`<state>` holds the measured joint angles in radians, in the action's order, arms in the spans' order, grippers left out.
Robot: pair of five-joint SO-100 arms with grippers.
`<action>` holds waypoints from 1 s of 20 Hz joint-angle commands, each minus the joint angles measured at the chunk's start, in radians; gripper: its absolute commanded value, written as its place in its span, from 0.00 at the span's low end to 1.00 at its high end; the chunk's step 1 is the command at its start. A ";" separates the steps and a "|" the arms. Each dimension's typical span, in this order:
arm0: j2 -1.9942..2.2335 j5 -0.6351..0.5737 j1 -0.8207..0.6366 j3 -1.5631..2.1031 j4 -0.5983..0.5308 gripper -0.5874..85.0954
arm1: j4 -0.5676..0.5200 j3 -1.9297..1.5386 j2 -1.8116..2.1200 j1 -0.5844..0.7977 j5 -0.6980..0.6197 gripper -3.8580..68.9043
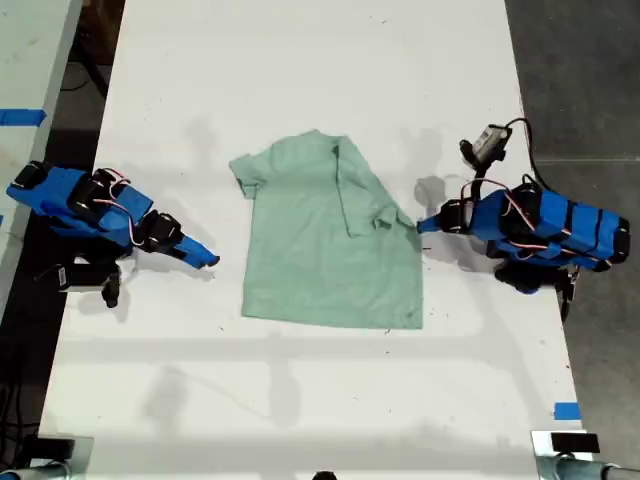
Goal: Fold t shirt
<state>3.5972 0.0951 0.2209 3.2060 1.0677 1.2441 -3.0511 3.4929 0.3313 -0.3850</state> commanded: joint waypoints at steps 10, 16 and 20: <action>0.006 -0.008 0.005 0.005 0.000 0.23 | 0.003 -0.051 0.018 -0.020 0.021 0.06; 0.006 -0.008 0.003 0.005 0.000 0.23 | 0.002 -0.051 0.018 -0.026 0.021 0.06; 0.006 -0.008 0.003 0.005 0.000 0.23 | 0.002 -0.051 0.018 -0.029 0.021 0.06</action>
<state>3.5972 0.0951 0.2209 3.2060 1.0677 1.2441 -3.0526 3.4929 0.3252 -0.3774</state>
